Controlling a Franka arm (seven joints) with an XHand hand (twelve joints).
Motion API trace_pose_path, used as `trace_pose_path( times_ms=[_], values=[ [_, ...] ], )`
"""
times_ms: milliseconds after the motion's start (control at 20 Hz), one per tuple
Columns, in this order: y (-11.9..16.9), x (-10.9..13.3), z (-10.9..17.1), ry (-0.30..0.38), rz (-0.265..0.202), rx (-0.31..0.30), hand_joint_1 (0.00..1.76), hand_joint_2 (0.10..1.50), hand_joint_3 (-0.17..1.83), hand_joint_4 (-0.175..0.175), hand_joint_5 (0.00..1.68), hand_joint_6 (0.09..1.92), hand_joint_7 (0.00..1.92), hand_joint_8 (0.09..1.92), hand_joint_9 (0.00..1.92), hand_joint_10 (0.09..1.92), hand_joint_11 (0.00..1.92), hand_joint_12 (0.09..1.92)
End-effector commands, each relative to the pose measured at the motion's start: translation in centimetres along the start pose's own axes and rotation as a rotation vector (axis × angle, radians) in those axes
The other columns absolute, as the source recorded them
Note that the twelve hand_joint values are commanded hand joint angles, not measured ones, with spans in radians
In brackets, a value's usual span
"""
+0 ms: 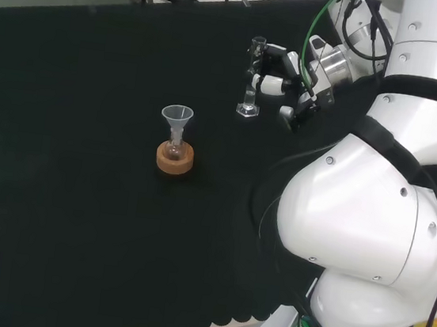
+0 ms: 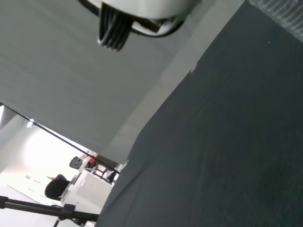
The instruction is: Pick up the graduated cylinder.
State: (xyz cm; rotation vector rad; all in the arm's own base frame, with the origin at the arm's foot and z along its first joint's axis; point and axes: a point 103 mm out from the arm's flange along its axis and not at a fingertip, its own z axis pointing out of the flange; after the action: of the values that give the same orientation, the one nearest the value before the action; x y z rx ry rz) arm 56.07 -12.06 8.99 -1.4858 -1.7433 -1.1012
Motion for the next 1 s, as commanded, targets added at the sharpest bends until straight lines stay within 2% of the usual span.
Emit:
trace_pose_path(
  times_ms=[50, 200, 550, 850, 1000],
  values=[
    [0.1, -0.4, 0.3, 0.086, 0.003, 0.012, 1.11, 0.68, 0.63, -0.016, 0.63, 0.56, 0.54, 0.62, 0.81, 0.45, 0.62, 1.15],
    [0.2, -0.4, -0.1, 0.122, -0.003, 0.016, 1.11, 0.68, 0.63, -0.017, 0.60, 0.55, 0.53, 0.62, 0.80, 0.45, 0.62, 1.14],
    [0.5, -0.4, 0.1, 0.131, -0.006, 0.008, 1.13, 0.68, 0.62, -0.020, 0.55, 0.61, 0.52, 0.63, 0.81, 0.43, 0.66, 1.12],
    [0.7, -0.5, 0.9, 0.145, -0.015, 0.067, 1.15, 0.69, 0.63, -0.020, 0.56, 0.64, 0.53, 0.64, 0.85, 0.43, 0.71, 1.10],
    [0.8, -0.6, 1.0, 0.150, -0.013, 0.052, 1.17, 0.69, 0.63, -0.017, 0.59, 0.66, 0.55, 0.64, 0.87, 0.42, 0.77, 1.07]
  ],
)
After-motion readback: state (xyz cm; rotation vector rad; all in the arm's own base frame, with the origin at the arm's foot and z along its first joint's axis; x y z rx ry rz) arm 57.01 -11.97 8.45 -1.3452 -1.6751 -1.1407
